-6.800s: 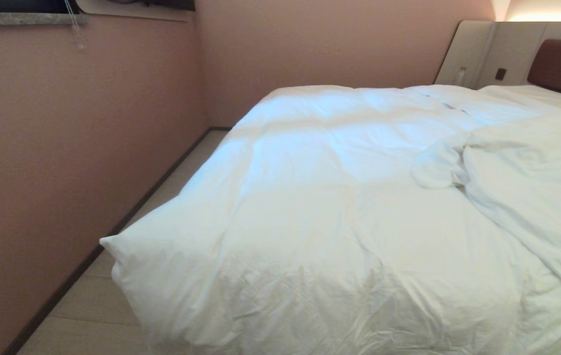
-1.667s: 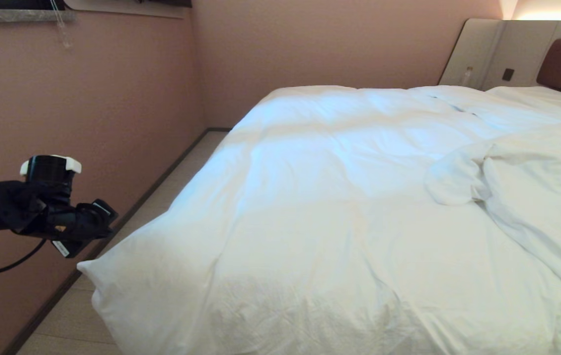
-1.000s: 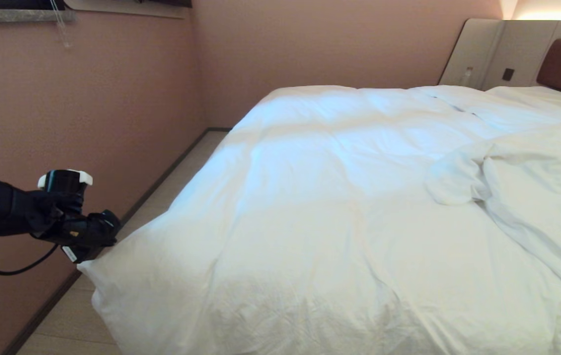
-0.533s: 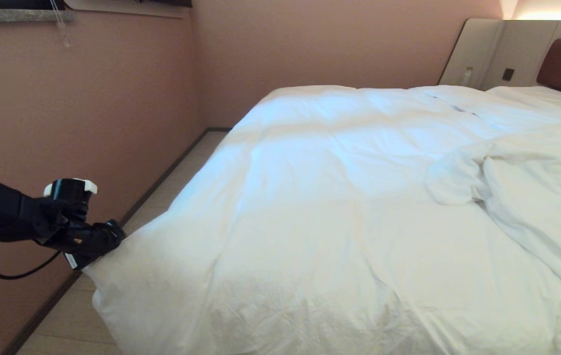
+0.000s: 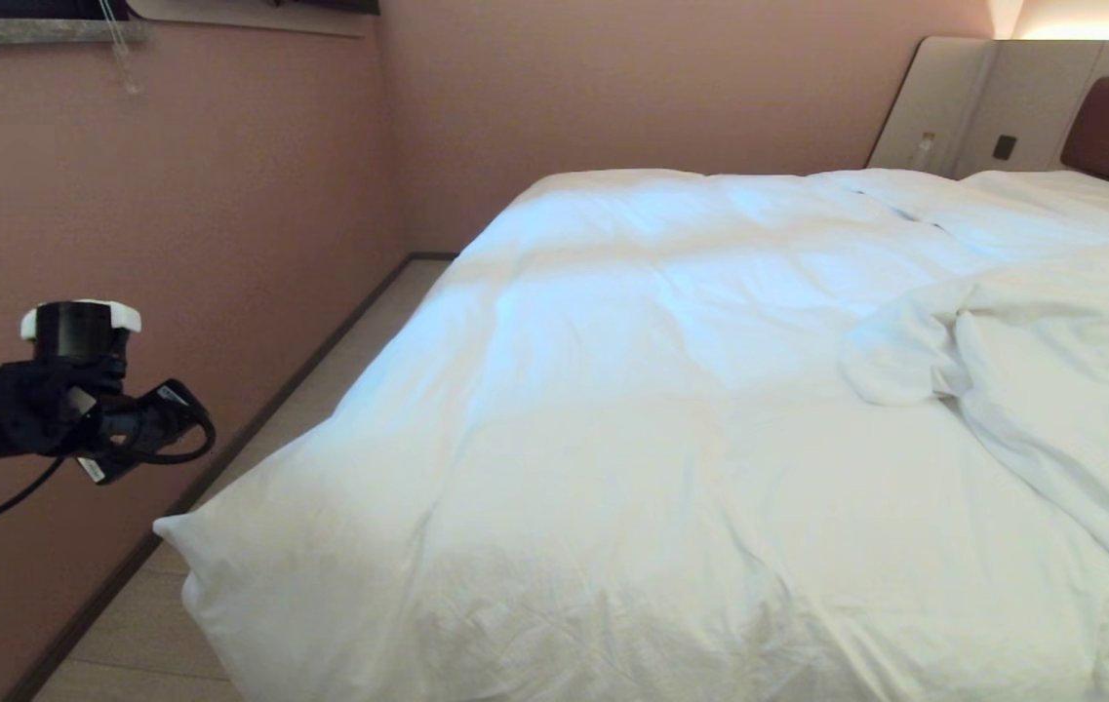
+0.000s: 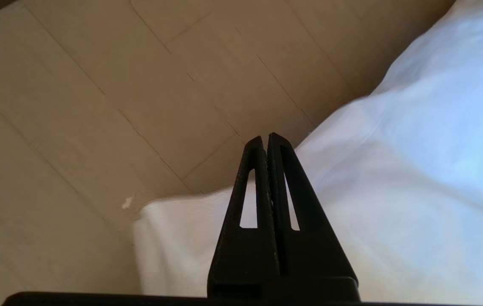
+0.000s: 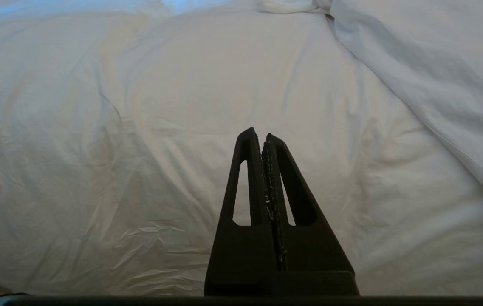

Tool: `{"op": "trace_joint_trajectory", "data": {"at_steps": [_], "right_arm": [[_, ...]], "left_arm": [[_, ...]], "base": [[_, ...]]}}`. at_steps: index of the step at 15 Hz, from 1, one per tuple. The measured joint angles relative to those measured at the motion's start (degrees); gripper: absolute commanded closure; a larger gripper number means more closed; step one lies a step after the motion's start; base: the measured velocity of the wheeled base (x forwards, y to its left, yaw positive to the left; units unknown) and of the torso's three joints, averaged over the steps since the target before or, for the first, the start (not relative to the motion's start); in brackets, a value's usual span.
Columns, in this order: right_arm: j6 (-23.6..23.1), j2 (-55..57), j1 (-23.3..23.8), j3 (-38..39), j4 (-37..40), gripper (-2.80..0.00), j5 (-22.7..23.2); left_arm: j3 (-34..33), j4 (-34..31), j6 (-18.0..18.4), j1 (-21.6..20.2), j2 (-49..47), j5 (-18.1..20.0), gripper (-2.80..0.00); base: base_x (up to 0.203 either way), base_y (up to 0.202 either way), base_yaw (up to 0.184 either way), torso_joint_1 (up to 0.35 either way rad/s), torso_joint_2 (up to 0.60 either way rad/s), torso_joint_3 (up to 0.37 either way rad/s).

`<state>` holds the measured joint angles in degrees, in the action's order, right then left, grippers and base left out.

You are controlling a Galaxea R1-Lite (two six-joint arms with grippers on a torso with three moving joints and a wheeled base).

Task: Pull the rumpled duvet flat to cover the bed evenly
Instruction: Flatten the corners of the folded blanket

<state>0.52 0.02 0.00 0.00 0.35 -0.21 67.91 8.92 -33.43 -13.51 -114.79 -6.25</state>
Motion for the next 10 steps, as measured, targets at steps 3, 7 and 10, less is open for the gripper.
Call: {"op": "trace_joint_trajectory", "data": {"at_steps": [3, 7, 10], "right_arm": [[0.0, 0.0, 0.0, 0.0, 0.0, 0.0, 0.0], [0.0, 0.0, 0.0, 0.0, 0.0, 0.0, 0.0], [0.0, 0.0, 0.0, 0.0, 0.0, 0.0, 0.0]], "left_arm": [[-5.2, -0.9, 1.6, 0.3, 3.3, 2.2, 0.0], [-10.6, -0.7, 1.3, 1.6, 6.5, 10.2, 0.0], [-11.1, -0.7, -3.3, 1.6, 8.0, 18.4, 0.0]], "base": [[0.0, 0.0, 0.0, 0.0, 0.0, 0.0], [0.0, 0.0, 0.0, 0.0, 0.0, 0.0], [0.0, 0.0, 0.0, 0.0, 0.0, 0.0]]}}
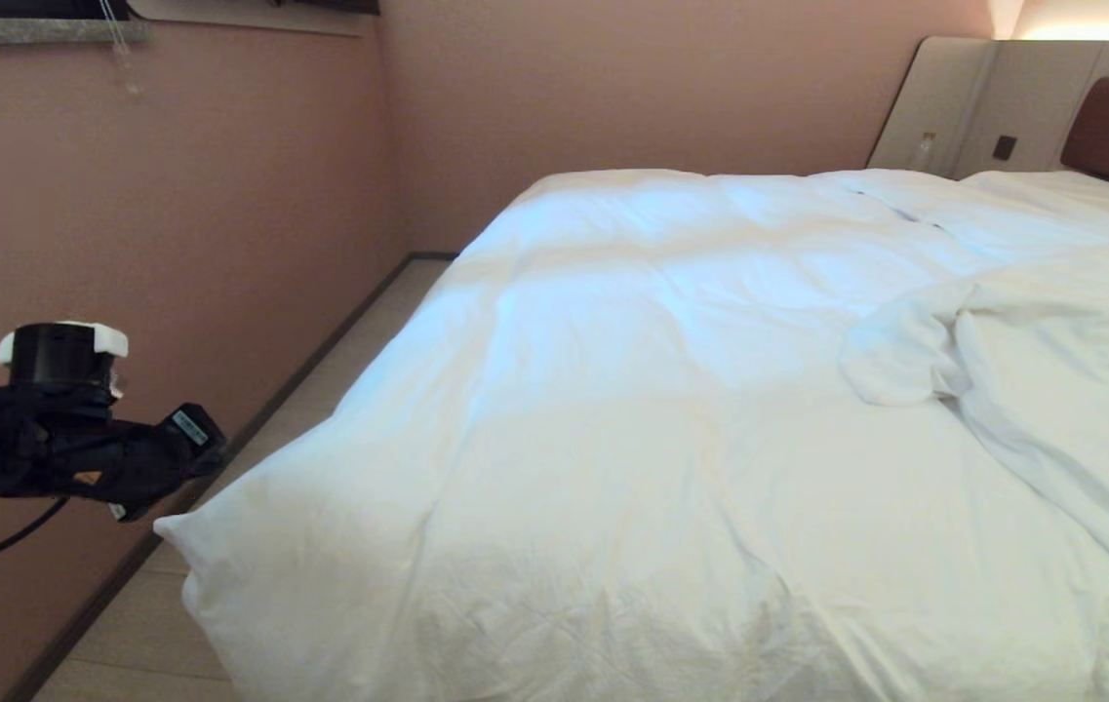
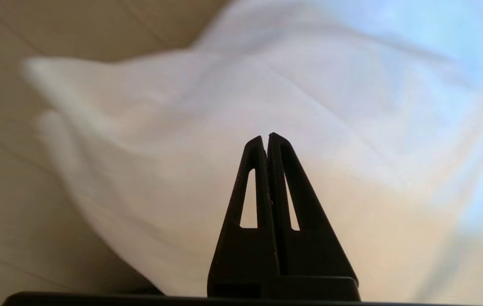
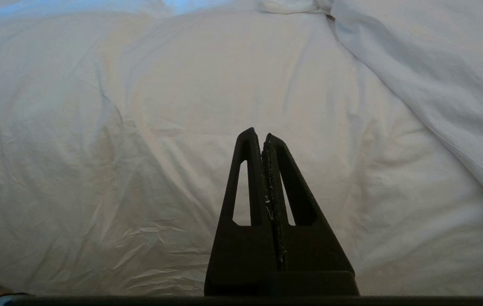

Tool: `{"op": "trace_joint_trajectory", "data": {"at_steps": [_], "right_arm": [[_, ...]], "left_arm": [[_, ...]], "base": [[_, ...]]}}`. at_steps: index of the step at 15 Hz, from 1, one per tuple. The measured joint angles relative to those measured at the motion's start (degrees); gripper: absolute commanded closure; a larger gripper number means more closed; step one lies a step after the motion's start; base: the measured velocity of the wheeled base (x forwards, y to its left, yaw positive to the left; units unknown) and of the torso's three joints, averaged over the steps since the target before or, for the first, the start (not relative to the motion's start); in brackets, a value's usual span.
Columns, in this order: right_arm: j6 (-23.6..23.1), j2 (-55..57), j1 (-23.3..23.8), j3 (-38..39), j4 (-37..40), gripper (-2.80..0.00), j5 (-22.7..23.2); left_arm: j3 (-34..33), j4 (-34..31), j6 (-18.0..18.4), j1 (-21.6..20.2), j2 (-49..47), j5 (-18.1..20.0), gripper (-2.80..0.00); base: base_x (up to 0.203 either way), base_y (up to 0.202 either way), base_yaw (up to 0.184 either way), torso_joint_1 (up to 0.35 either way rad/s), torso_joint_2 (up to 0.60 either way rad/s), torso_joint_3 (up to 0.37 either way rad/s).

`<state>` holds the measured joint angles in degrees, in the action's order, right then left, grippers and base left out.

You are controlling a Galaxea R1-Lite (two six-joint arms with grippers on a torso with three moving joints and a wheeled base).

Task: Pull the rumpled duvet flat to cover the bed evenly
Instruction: Flatten the corners of the folded blanket

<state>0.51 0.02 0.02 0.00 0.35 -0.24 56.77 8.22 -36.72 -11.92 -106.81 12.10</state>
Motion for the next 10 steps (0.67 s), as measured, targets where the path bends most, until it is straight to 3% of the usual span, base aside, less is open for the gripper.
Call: {"op": "trace_joint_trajectory", "data": {"at_steps": [2, 10], "right_arm": [[0.0, 0.0, 0.0, 0.0, 0.0, 0.0, 0.0], [0.0, 0.0, 0.0, 0.0, 0.1, 0.0, 0.0]], "left_arm": [[0.0, -0.4, -0.7, 0.0, 0.0, 1.7, 0.0], [-0.7, -4.0, -0.5, -0.1, -2.4, 1.6, 0.0]], "base": [[0.0, 0.0, 0.0, 0.0, 0.0, 0.0], [0.0, 0.0, 0.0, 0.0, 0.0, 0.0]]}}
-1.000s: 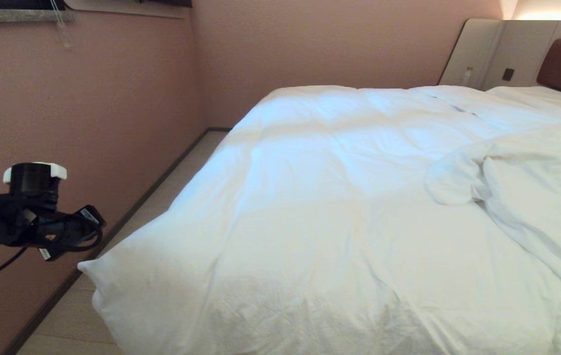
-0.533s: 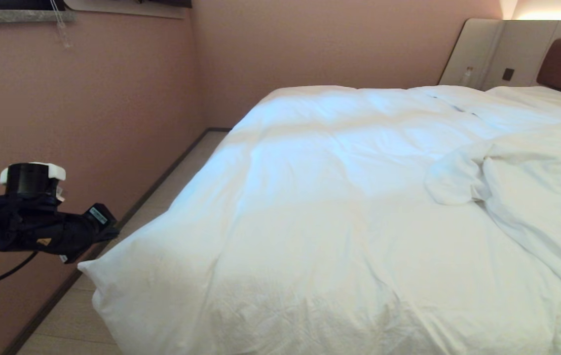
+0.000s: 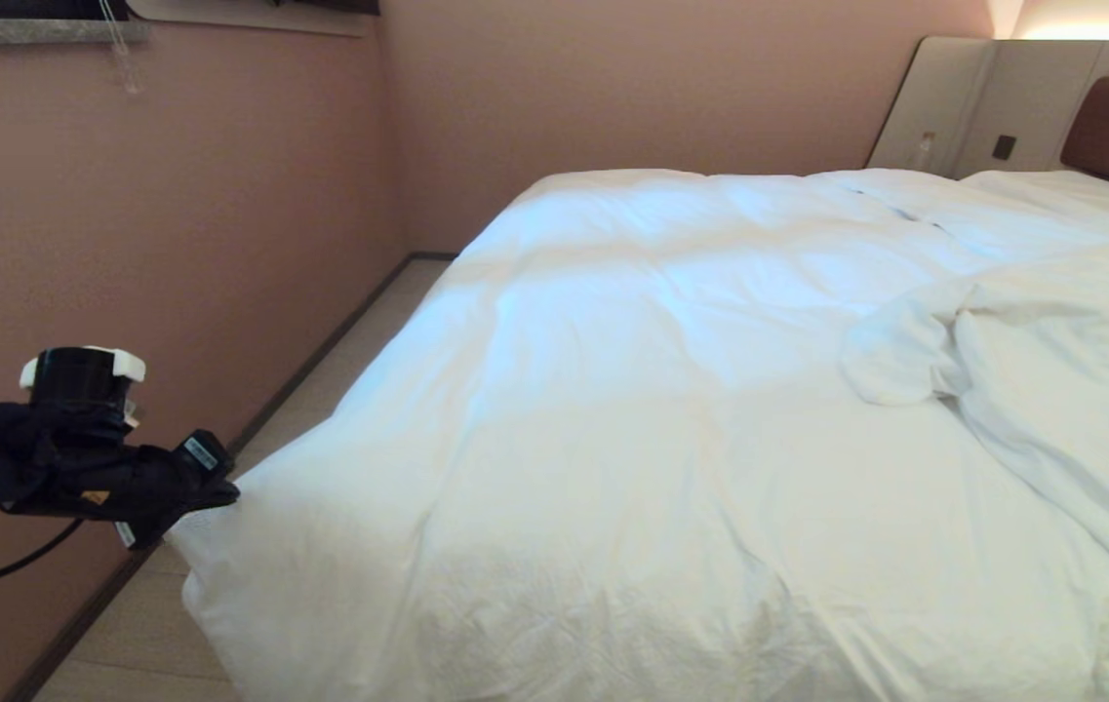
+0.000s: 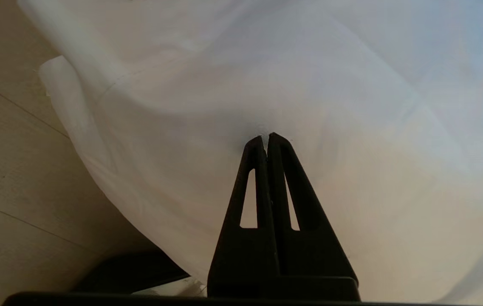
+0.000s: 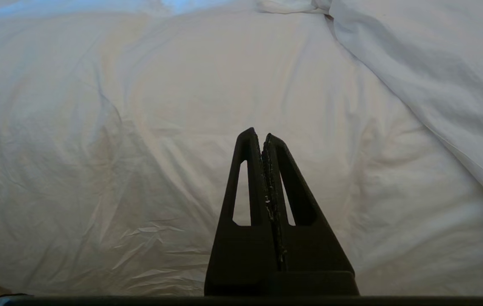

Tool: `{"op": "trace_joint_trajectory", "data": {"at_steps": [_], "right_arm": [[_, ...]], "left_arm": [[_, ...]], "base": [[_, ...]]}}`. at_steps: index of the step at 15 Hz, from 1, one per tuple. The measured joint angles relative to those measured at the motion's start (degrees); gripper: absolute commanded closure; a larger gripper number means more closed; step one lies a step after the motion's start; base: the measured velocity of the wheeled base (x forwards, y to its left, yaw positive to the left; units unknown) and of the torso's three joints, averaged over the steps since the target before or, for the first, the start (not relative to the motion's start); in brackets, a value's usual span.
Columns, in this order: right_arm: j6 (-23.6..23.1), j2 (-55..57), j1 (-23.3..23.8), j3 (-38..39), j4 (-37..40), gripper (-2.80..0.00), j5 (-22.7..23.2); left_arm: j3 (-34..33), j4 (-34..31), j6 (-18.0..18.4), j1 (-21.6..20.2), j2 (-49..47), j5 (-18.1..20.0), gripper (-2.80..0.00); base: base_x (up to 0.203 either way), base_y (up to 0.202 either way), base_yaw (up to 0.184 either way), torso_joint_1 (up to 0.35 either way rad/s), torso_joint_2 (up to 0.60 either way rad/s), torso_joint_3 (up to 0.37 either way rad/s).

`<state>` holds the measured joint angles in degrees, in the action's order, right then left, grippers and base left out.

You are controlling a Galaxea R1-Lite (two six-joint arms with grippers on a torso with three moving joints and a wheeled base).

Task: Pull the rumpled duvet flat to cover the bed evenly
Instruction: Flatten the corners of the folded blanket

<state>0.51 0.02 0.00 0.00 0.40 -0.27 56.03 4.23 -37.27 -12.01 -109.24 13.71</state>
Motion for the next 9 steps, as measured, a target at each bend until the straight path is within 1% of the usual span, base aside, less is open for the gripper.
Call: {"op": "trace_joint_trajectory", "data": {"at_steps": [5, 7, 9], "right_arm": [[0.0, 0.0, 0.0, 0.0, 0.0, 0.0, 0.0], [0.0, 0.0, 0.0, 0.0, 0.0, 0.0, 0.0], [0.0, 0.0, 0.0, 0.0, 0.0, 0.0, 0.0]], "left_arm": [[2.0, 0.4, 0.0, 0.1, -4.6, -0.7, 0.0], [4.2, 0.5, 0.0, 0.7, -7.1, -3.4, 0.0], [5.7, 0.4, 0.3, 2.1, -9.4, -7.2, 0.0]], "base": [[0.0, 0.0, 0.0, 0.0, 0.0, 0.0], [0.0, 0.0, 0.0, 0.0, 0.0, 0.0], [0.0, 0.0, 0.0, 0.0, 0.0, 0.0]]}}
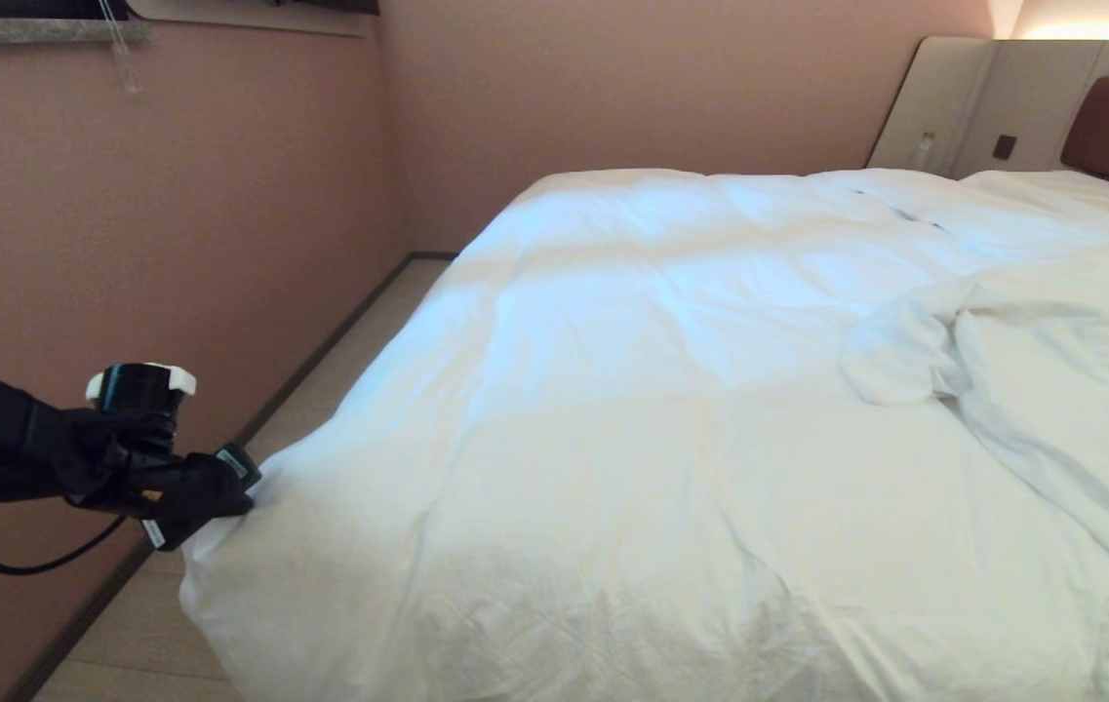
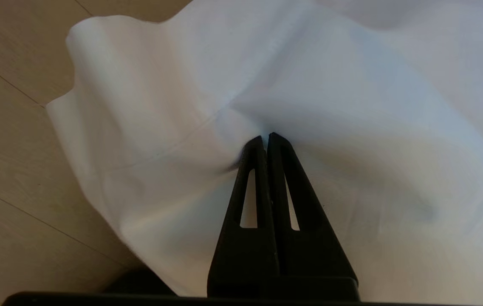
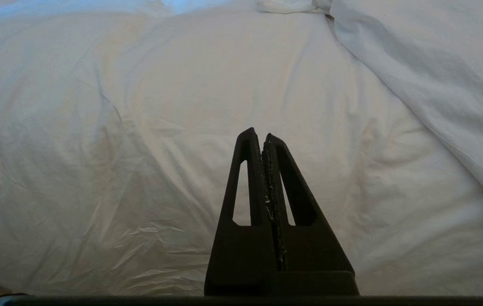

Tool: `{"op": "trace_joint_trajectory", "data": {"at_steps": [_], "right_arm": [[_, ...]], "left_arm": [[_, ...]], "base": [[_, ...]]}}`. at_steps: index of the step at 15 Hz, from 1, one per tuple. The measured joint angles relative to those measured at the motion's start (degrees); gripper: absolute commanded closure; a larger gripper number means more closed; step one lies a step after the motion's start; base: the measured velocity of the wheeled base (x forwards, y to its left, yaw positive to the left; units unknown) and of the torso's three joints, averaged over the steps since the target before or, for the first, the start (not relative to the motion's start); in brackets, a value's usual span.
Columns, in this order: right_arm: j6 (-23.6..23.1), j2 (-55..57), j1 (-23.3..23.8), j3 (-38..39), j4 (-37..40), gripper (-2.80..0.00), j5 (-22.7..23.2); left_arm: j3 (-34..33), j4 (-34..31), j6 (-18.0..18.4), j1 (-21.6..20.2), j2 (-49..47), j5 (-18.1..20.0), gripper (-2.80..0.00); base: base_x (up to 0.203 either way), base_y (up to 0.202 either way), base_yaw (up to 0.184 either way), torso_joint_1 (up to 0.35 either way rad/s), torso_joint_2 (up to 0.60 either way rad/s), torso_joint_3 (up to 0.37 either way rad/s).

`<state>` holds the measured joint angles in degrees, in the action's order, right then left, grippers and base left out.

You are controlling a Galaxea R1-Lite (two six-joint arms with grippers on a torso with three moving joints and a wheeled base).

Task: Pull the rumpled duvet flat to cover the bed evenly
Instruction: Flatten the corners of the folded blanket

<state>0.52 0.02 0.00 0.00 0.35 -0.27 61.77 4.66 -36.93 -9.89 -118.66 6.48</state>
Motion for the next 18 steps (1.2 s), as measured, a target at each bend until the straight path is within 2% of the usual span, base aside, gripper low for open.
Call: {"op": "trace_joint_trajectory", "data": {"at_steps": [7, 12, 15, 18], "right_arm": [[0.0, 0.0, 0.0, 0.0, 0.0, 0.0, 0.0], [0.0, 0.0, 0.0, 0.0, 0.0, 0.0, 0.0], [0.0, 0.0, 0.0, 0.0, 0.0, 0.0, 0.0], [0.0, 0.0, 0.0, 0.0, 0.0, 0.0, 0.0]], "left_arm": [[1.5, -0.9, 2.1, 5.1, -4.0, -2.0, 0.0], [3.1, 0.0, 4.5, 6.0, -8.1, -14.8, 0.0], [5.2, -0.4, 4.6, 6.0, -10.5, -19.1, 0.0], [6.7, -0.9, 4.7, 6.0, -12.8, -20.9, 0.0]], "base": [[0.0, 0.0, 0.0, 0.0, 0.0, 0.0], [0.0, 0.0, 0.0, 0.0, 0.0, 0.0], [0.0, 0.0, 0.0, 0.0, 0.0, 0.0], [0.0, 0.0, 0.0, 0.0, 0.0, 0.0]]}}
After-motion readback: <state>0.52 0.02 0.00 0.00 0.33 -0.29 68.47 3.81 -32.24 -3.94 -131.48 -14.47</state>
